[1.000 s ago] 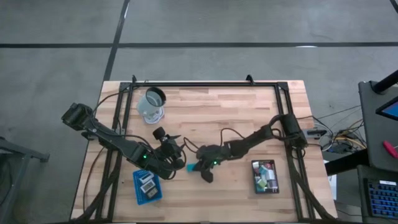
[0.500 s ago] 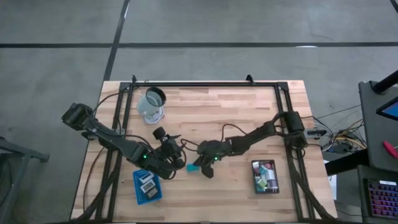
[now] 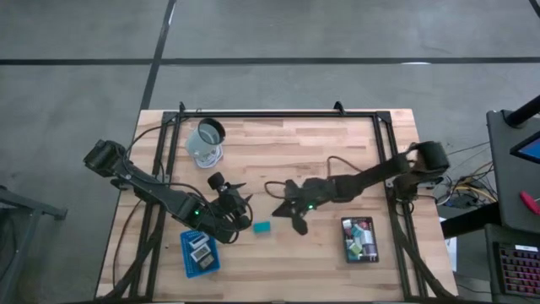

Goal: Pick & Place Office items
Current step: Put the light blue digital clock into the blue bin

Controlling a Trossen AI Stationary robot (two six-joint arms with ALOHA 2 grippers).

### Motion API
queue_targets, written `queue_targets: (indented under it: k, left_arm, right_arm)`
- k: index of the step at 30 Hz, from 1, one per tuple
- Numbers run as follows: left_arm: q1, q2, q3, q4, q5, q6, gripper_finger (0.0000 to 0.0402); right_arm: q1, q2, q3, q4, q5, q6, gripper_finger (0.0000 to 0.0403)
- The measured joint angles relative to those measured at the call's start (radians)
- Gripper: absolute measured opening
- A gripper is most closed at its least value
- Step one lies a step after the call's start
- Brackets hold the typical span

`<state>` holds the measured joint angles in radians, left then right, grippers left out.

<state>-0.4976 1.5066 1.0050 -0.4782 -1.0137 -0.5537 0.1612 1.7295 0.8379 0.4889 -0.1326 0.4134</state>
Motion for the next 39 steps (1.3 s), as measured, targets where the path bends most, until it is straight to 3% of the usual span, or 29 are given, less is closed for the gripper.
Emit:
queue_targets:
  k: [12, 20, 39]
  left_arm:
    - [0.0, 0.0, -0.015, 0.005, 0.0, 0.0, 0.0193]
    - [0.0, 0.0, -0.023, 0.015, 0.0, 0.0, 0.0193]
    - [0.0, 0.0, -0.028, 0.029, -0.001, 0.0, 0.0193]
  right_arm:
    - [0.0, -0.437, -0.243, 0.008, 0.007, -0.137, 0.0008]
    - [0.0, -0.693, -0.425, 0.008, 0.165, -0.164, 0.0008]
    - [0.0, -1.234, -0.751, 0.019, 0.187, -0.186, 0.0008]
